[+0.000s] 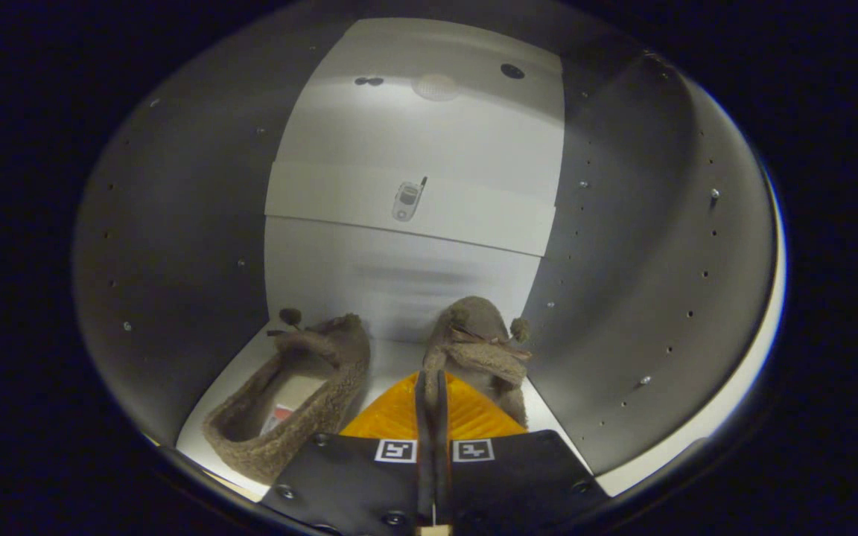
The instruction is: Open the shoe cabinet door, grab the shoes and put them into the shoe cabinet, then close the shoe cabinet door.
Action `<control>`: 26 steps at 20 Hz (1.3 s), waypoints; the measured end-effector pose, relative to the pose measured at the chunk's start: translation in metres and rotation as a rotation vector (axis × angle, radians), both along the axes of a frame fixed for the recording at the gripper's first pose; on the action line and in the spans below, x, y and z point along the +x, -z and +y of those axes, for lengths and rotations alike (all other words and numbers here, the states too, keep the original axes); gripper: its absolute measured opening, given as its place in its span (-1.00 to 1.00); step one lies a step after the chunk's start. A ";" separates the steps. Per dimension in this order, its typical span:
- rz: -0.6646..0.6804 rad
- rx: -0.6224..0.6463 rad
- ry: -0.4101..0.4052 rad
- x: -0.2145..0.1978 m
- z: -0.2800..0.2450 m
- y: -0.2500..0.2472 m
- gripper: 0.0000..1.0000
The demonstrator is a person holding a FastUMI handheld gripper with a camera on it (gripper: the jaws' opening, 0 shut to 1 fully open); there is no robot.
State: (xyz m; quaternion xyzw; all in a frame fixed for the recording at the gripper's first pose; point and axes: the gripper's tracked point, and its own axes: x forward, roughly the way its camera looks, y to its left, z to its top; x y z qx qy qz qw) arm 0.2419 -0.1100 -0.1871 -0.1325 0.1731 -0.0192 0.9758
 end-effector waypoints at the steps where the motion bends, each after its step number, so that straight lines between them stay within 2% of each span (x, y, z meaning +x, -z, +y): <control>1: -0.003 0.006 0.002 0.000 0.000 0.000 -0.93; 4: -0.012 0.041 0.013 0.002 -0.003 -0.003 -0.88; 6: -0.029 0.062 0.012 0.002 -0.005 -0.009 -0.72; 16: -0.073 0.100 0.041 -0.020 -0.012 -0.031 -0.77; 21: -0.115 0.094 0.033 -0.055 -0.007 -0.052 -0.76; 26: -0.158 0.082 0.034 -0.107 -0.006 -0.073 -0.74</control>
